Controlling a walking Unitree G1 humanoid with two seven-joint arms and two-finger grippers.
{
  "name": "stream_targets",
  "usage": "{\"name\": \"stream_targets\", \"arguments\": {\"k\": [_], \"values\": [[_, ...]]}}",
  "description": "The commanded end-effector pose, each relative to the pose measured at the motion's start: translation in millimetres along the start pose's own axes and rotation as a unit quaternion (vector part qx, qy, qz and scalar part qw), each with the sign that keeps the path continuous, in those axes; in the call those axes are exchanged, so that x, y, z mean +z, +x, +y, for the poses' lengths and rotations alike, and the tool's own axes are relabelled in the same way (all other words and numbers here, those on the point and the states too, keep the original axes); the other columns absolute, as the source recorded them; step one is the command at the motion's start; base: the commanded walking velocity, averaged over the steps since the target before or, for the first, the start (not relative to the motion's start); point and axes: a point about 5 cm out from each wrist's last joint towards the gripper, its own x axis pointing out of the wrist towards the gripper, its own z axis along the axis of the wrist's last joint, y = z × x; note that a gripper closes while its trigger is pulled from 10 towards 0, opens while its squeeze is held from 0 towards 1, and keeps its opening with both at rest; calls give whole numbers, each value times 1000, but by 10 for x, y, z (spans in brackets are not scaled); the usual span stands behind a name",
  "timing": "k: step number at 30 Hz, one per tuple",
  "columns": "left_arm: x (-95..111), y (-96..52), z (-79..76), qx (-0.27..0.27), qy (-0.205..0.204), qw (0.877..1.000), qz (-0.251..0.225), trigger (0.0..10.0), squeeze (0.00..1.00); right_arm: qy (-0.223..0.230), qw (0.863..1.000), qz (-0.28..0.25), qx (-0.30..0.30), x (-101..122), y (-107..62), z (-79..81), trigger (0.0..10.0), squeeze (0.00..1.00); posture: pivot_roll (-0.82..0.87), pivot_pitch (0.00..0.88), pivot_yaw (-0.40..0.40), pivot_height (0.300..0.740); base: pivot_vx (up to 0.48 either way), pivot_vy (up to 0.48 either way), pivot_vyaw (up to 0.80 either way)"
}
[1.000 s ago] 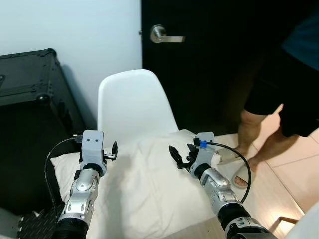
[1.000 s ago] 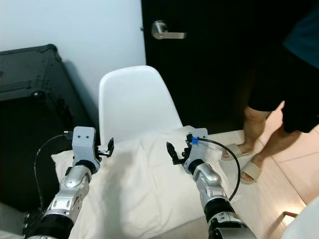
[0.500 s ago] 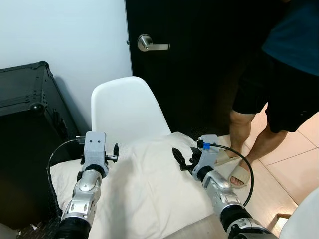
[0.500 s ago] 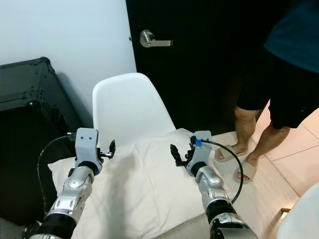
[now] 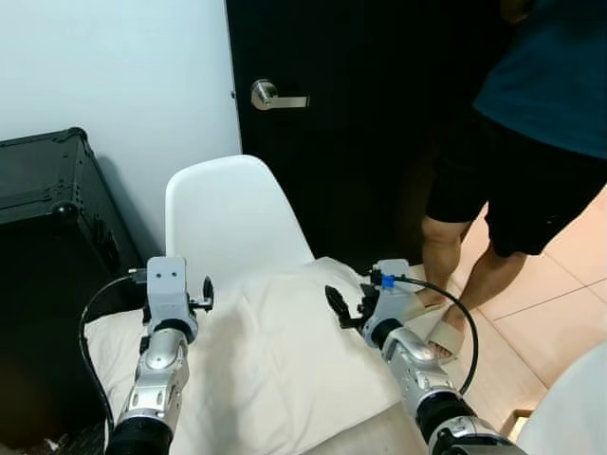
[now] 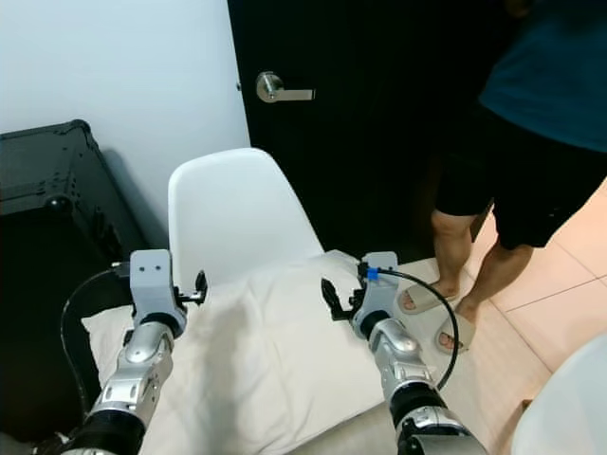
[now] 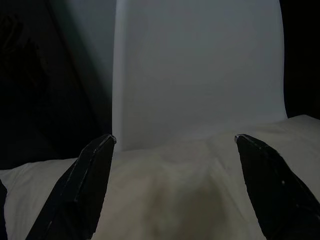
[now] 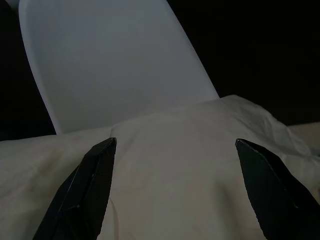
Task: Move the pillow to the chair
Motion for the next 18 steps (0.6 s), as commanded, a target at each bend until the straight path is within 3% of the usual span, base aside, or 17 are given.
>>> {"name": "stream_targets", "arguments": {"k": [1,9,18], "values": [[-75,-25,11,6,7,1000,12,10000,0,-6,1000,9,3,-29,12,31,10000,0,31,20,-51,726,0,0,0],[-86,-13,9,7,29,999,16,10000,0,-8,1000,11,1,-30,17,30,10000,0,34,17,-54,726,0,0,0],[-86,-22,-12,9,30,999,11,10000,0,-8,1000,13,-1,-41,11,23,10000,0,33,21,-50,726,0,-417,0]]}}
